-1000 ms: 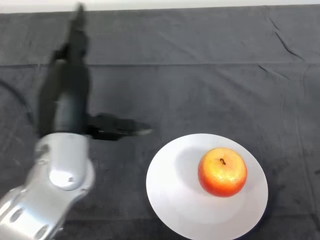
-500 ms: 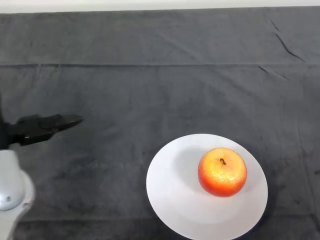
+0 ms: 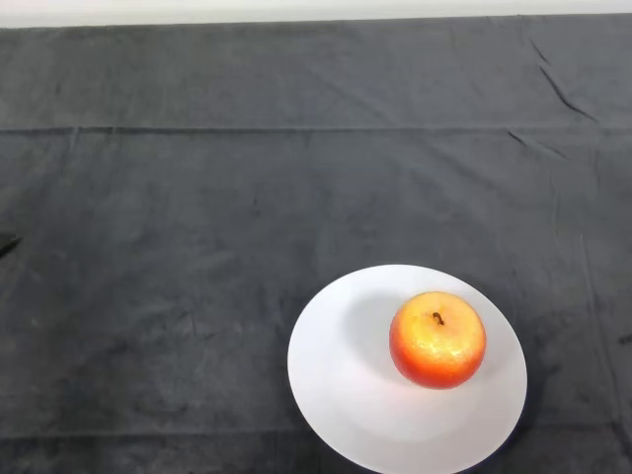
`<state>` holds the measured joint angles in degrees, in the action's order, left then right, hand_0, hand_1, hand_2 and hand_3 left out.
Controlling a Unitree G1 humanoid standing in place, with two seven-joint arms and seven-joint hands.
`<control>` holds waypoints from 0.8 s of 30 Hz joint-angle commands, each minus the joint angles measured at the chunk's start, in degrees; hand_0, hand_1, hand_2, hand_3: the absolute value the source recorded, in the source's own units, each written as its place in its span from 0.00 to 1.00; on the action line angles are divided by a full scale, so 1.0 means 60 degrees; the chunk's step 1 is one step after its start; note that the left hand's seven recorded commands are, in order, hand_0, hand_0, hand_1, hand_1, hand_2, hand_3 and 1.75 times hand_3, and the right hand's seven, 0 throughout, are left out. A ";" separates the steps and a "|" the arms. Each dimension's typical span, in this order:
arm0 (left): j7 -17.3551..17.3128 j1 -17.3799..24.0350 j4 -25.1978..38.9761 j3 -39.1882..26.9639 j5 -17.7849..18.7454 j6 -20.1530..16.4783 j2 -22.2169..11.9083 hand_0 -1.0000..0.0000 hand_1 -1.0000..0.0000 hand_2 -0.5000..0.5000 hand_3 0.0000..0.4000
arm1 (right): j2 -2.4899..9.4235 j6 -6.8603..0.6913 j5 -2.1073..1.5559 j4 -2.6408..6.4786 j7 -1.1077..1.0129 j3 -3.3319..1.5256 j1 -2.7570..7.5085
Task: Move the apple to the plate
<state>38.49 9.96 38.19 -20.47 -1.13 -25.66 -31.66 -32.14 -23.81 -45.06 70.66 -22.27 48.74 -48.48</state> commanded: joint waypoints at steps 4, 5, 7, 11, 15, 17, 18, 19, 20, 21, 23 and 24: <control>-0.0188 0.0493 0.0727 -0.1106 0.0097 0.0320 0.0307 1.00 1.00 0.50 0.00 | -0.0096 -0.0009 -0.0262 -0.0183 0.0019 0.0105 0.0177; -0.0228 0.0581 0.0754 -0.1307 0.0128 0.0358 0.0355 1.00 1.00 0.50 0.00 | -0.0096 -0.0009 -0.0262 -0.0183 0.0019 0.0105 0.0177; -0.0317 0.0765 0.0799 -0.1721 0.0210 0.0454 0.0450 1.00 1.00 0.50 0.00 | -0.0096 -0.0009 -0.0263 -0.0183 0.0020 0.0105 0.0177; -0.0526 0.1174 0.0828 -0.2642 0.0425 0.0733 0.0671 1.00 1.00 0.50 0.00 | -0.0097 -0.0010 -0.0263 -0.0182 0.0020 0.0106 0.0177; -0.0688 0.1497 0.0816 -0.3455 0.0615 0.0962 0.0884 1.00 1.00 0.50 0.00 | -0.0099 -0.0011 -0.0264 -0.0179 0.0020 0.0107 0.0175; -0.0747 0.1622 0.0814 -0.3817 0.0700 0.1044 0.0983 1.00 1.00 0.50 0.00 | -0.0100 -0.0012 -0.0265 -0.0177 0.0020 0.0107 0.0174; -0.0769 0.1674 0.0819 -0.3987 0.0738 0.1068 0.1029 1.00 1.00 0.50 0.00 | -0.0101 -0.0012 -0.0265 -0.0176 0.0020 0.0107 0.0174; -0.0785 0.1716 0.0827 -0.4145 0.0771 0.1085 0.1072 1.00 1.00 0.50 0.00 | -0.0101 -0.0012 -0.0265 -0.0175 0.0019 0.0108 0.0173; -0.0792 0.1742 0.0833 -0.4261 0.0791 0.1092 0.1106 1.00 1.00 0.50 0.00 | -0.0102 -0.0012 -0.0265 -0.0174 0.0019 0.0108 0.0173; -0.0790 0.1761 0.0838 -0.4373 0.0801 0.1097 0.1142 1.00 1.00 0.50 0.00 | -0.0103 -0.0013 -0.0265 -0.0172 0.0019 0.0108 0.0172; -0.0766 0.1764 0.0836 -0.4511 0.0786 0.1097 0.1200 1.00 1.00 0.50 0.00 | -0.0104 -0.0013 -0.0266 -0.0169 0.0018 0.0109 0.0171; -0.0742 0.1750 0.0829 -0.4550 0.0760 0.1095 0.1227 1.00 1.00 0.50 0.00 | -0.0105 -0.0013 -0.0266 -0.0168 0.0018 0.0109 0.0171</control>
<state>34.02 19.65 41.00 -46.29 3.28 -20.11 -24.72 -32.14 -23.81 -45.06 70.66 -22.27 48.73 -48.48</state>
